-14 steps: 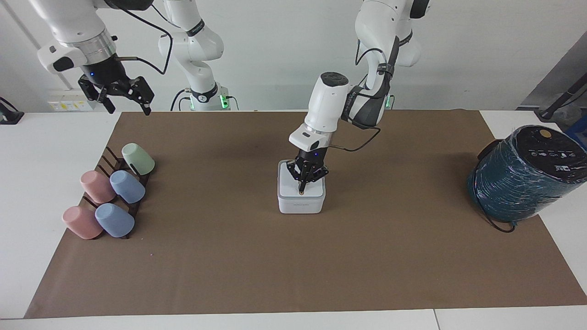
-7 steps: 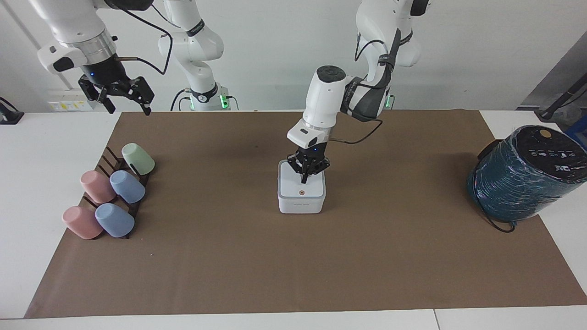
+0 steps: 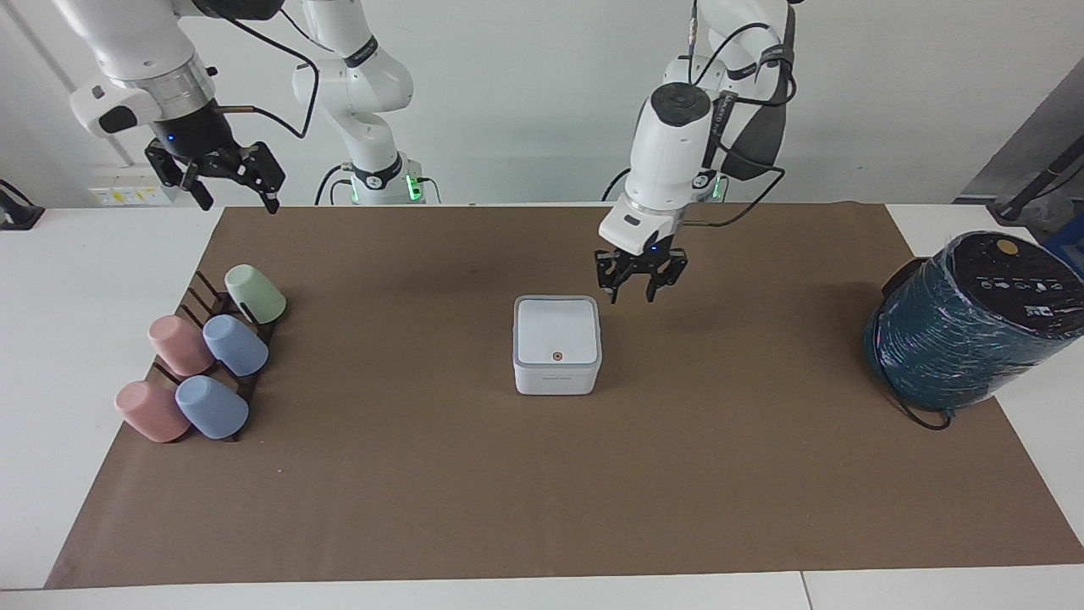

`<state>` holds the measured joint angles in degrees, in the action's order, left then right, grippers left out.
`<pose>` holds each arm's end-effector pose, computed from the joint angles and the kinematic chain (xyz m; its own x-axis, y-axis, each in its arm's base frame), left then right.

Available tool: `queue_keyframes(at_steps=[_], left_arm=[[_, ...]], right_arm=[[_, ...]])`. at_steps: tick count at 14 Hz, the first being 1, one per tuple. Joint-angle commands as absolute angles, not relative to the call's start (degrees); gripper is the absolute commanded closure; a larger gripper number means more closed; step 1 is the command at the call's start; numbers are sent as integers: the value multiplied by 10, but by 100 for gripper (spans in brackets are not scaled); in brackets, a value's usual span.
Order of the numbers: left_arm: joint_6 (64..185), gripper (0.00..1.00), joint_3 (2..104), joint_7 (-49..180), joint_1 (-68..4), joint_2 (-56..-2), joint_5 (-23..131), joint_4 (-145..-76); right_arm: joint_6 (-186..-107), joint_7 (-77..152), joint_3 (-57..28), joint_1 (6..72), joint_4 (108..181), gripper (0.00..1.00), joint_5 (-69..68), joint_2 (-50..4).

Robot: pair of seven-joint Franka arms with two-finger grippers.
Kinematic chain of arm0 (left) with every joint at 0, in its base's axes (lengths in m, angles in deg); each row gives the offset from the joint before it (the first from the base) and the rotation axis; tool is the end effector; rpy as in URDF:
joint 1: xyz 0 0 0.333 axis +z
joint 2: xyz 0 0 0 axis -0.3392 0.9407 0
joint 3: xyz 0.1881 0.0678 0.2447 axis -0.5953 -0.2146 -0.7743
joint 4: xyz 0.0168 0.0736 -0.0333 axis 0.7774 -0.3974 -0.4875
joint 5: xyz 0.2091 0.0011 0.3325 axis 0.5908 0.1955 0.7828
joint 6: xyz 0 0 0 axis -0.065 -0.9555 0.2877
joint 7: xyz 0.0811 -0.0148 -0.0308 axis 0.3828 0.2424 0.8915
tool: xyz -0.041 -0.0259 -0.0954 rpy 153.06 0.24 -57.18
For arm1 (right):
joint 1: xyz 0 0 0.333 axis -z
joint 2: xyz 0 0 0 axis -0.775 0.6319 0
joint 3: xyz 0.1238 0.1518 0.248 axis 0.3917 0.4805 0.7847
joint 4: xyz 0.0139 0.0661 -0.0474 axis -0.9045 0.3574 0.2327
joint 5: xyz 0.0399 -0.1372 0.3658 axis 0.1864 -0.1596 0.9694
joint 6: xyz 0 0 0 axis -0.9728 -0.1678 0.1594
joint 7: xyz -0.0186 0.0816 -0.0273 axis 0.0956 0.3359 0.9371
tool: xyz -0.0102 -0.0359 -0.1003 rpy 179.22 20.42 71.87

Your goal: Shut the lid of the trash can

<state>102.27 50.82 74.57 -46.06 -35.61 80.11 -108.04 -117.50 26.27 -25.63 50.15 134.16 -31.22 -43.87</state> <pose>0.5268 -0.2634 0.4882 0.9946 -0.0427 0.0946 -0.0453 -0.9986 0.0257 0.5202 -0.0287 0.6464 0.9947 -0.1029 0.0078 -0.1029 -0.9947 -0.0029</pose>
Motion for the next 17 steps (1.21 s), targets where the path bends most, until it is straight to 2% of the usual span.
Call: queue_keyframes(at_steps=[1, 3, 6, 9, 12, 14, 17], left_arm=[[1017, 0, 513, 683, -409, -424, 808, -1143], [1002, 0, 512, 654, -370, -453, 808, -1153], [969, 0, 511, 575, -300, -458, 808, -1136], [931, 0, 511, 483, -243, -432, 808, -1072], [871, 0, 510, 450, -205, -385, 806, -963], [834, 0, 510, 441, -192, -373, 806, -913], [825, 0, 509, 442, -183, -379, 782, -915]], right_arm=[[-1175, 271, -257, 501, 1354, 0, -308, -450], [-1175, 272, -257, 502, 1354, 0, -308, -449], [-1177, 270, -257, 501, 1354, 0, -307, -449], [-1176, 268, -257, 501, 1354, 0, -301, -450], [-1175, 268, -257, 501, 1354, 0, -301, -450], [-1175, 267, -257, 501, 1354, 0, -300, -450], [-1174, 266, -257, 501, 1355, 0, -299, -450]])
